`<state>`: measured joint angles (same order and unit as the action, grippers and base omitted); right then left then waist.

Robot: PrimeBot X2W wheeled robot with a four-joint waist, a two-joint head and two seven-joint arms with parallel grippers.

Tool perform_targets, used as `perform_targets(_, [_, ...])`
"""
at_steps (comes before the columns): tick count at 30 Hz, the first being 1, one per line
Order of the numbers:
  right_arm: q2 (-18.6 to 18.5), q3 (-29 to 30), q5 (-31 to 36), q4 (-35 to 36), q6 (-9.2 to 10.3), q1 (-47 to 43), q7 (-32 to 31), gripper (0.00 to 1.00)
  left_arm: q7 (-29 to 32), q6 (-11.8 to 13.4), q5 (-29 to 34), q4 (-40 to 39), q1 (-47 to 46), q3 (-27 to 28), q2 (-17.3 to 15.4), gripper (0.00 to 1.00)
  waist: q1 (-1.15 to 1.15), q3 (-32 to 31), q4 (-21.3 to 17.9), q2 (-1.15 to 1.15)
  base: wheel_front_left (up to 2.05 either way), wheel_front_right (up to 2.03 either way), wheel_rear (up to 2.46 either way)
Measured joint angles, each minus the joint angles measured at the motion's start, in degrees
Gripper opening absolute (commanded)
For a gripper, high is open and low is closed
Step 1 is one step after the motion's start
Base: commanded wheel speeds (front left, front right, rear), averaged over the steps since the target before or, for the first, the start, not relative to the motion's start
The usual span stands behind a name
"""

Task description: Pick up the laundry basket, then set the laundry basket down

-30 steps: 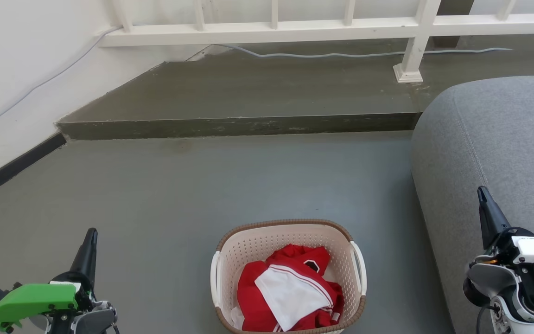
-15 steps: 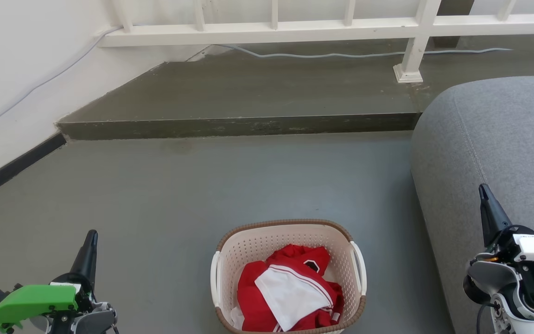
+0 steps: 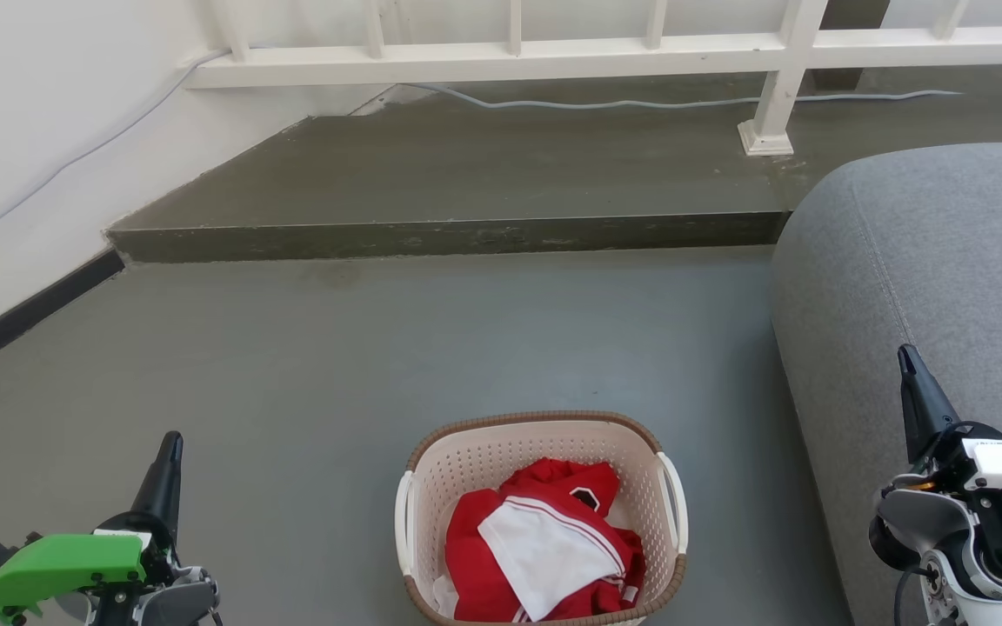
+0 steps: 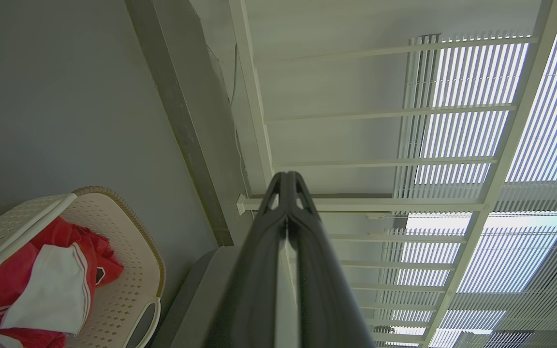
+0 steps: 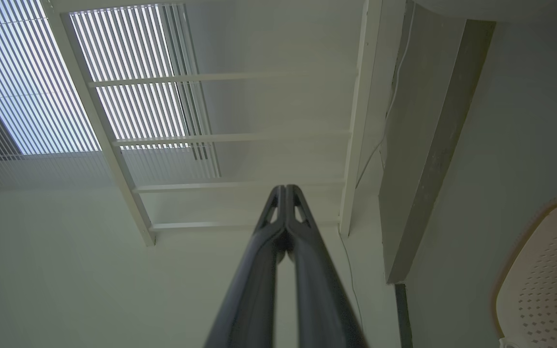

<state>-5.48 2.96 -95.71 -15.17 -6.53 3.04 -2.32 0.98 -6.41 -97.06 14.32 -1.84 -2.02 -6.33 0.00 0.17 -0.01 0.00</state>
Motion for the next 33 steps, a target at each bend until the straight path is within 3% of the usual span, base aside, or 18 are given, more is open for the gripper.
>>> perform_targets(33, [0.1, 0.1, 0.0, -0.4, -0.02, 0.0, -0.3, 0.0, 0.1, -0.2, 0.0, 0.7, -0.7, 0.1, 0.0, 0.0, 0.0, 0.0, 0.0, 0.0, 0.0, 0.0, 0.0])
